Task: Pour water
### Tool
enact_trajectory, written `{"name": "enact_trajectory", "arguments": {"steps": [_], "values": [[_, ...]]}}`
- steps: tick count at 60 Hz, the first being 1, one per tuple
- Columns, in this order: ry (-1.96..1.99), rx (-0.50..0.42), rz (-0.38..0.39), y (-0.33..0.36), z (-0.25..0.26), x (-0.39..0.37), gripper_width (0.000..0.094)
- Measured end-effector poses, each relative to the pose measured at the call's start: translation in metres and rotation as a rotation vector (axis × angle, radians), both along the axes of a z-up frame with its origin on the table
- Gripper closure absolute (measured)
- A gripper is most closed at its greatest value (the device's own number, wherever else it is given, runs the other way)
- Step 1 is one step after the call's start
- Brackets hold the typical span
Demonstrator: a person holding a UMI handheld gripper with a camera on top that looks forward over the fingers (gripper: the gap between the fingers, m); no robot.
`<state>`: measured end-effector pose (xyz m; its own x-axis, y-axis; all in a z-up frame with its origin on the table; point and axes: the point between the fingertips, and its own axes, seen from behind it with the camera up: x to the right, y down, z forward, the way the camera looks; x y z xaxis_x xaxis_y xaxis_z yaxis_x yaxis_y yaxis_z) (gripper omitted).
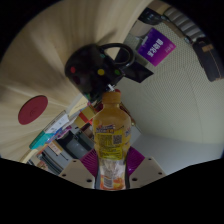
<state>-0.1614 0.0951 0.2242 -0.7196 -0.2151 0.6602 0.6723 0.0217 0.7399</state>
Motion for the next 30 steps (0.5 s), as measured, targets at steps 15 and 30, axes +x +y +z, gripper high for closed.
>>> {"name": "enact_trajectory", "arguments": {"steps": [15, 30], "values": [[0.138, -0.041, 0.034, 0.004, 0.0, 0.004, 0.0597], [1.704, -0.344, 0.117, 0.005, -0.004, 0.037, 0.06]]}}
